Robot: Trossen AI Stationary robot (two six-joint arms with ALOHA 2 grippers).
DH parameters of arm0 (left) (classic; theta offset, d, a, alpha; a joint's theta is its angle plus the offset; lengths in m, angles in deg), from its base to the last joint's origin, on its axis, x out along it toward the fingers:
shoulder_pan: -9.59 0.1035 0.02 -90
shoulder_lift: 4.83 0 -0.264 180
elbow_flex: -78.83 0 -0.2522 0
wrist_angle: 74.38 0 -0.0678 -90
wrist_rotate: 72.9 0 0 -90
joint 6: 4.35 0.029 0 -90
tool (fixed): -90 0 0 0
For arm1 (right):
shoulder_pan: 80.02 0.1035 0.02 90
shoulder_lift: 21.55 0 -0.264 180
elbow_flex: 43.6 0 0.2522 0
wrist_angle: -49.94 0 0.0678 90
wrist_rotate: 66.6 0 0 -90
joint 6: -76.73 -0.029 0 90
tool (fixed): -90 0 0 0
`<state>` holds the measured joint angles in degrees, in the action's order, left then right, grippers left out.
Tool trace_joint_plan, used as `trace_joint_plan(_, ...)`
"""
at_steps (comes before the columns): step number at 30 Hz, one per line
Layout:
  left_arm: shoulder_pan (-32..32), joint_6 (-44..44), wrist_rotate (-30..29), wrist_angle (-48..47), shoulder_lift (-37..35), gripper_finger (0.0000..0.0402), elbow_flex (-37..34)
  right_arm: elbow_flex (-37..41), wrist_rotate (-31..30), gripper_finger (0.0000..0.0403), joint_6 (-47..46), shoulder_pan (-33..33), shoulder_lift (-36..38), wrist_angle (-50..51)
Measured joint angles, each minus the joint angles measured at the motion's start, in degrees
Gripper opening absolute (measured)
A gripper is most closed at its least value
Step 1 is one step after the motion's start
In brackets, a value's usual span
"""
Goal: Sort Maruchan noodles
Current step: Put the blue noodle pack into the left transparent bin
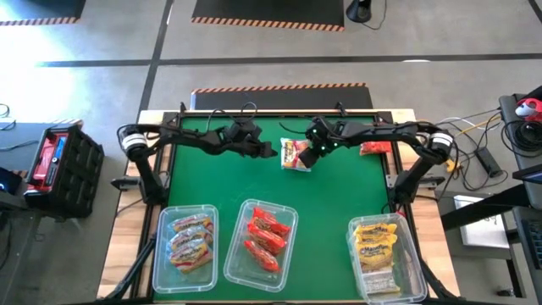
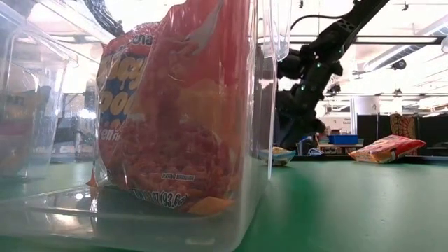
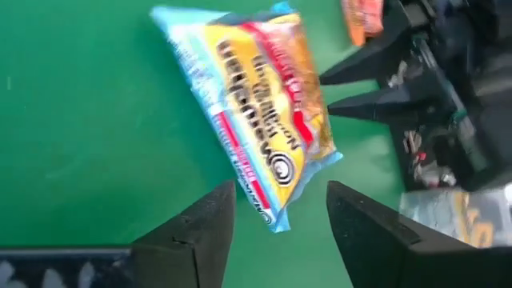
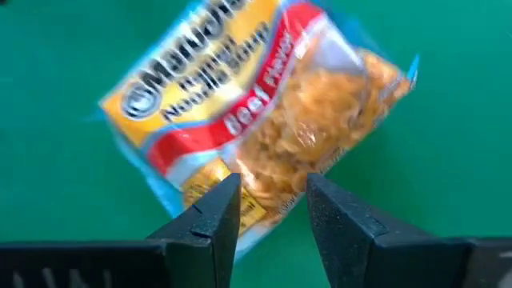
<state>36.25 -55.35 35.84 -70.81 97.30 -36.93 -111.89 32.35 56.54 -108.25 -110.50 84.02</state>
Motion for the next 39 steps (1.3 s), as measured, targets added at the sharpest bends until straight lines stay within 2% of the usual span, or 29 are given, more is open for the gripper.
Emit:
trace_joint_plan(4,-0.52,-4.87,-0.27,0.23,2.23,0.0185,0.60,0.34,0.30,0.0120,-2.14,-0.06,-2.92,-0.53)
trace_joint_plan(12,-1.40,-5.32,-3.22,0.58,3.75,0.0178,1.83,0.19,0.51,0.0099,-2.69,-0.04,-5.91,-1.00)
trace_joint_plan(22,-1.67,-4.59,-4.72,0.69,6.08,0.0178,4.66,1.86,-0.04,0.0095,-2.29,0.06,-6.73,0.14)
trace_joint_plan(32,-2.68,0.41,-2.94,0.02,11.91,0.0178,13.49,2.35,-1.86,0.0095,0.41,0.22,-6.77,0.02)
trace_joint_plan(39,-4.18,7.00,-3.42,-2.01,11.78,0.0178,18.41,2.42,-1.63,0.0095,0.69,0.22,-6.80,0.07)
